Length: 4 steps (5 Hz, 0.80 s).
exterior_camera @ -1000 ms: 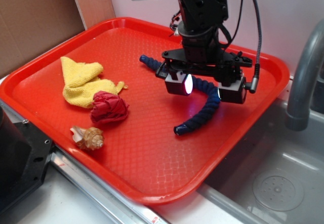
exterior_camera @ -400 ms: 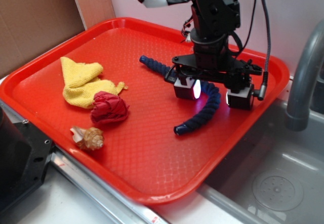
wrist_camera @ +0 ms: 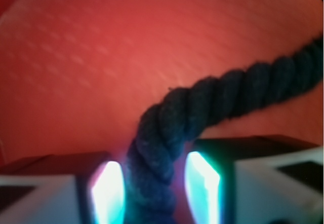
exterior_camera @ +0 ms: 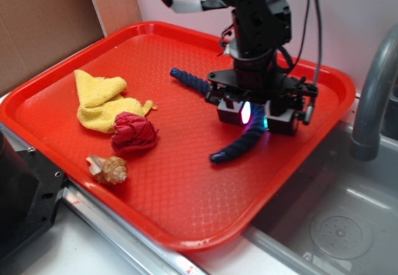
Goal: Grab the blue rope.
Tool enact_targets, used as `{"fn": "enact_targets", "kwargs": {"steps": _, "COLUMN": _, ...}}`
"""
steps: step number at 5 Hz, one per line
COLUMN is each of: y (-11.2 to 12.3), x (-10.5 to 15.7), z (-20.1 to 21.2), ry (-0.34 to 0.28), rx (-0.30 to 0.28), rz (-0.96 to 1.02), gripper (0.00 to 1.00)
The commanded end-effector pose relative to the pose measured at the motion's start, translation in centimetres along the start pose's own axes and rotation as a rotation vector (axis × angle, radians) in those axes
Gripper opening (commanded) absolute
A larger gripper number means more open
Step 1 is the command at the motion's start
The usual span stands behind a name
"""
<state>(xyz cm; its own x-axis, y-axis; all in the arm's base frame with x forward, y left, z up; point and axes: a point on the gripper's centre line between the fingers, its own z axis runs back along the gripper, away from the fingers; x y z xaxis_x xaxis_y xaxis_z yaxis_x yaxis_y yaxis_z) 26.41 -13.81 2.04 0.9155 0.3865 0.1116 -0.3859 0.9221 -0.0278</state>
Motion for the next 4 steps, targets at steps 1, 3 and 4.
{"fn": "enact_targets", "kwargs": {"steps": 1, "y": 1.3, "x": 0.0, "z": 4.0, "ry": 0.044, "rx": -0.035, "rz": -0.185, "gripper": 0.0}}
{"fn": "enact_targets", "kwargs": {"steps": 3, "y": 9.2, "x": 0.7, "z": 14.1, "ry": -0.056, "rx": -0.076, "rz": -0.277, "gripper": 0.0}}
{"fn": "enact_targets", "kwargs": {"steps": 4, "y": 13.4, "x": 1.4, "z": 19.1, "ry": -0.111, "rx": -0.074, "rz": -0.171, "gripper": 0.0}}
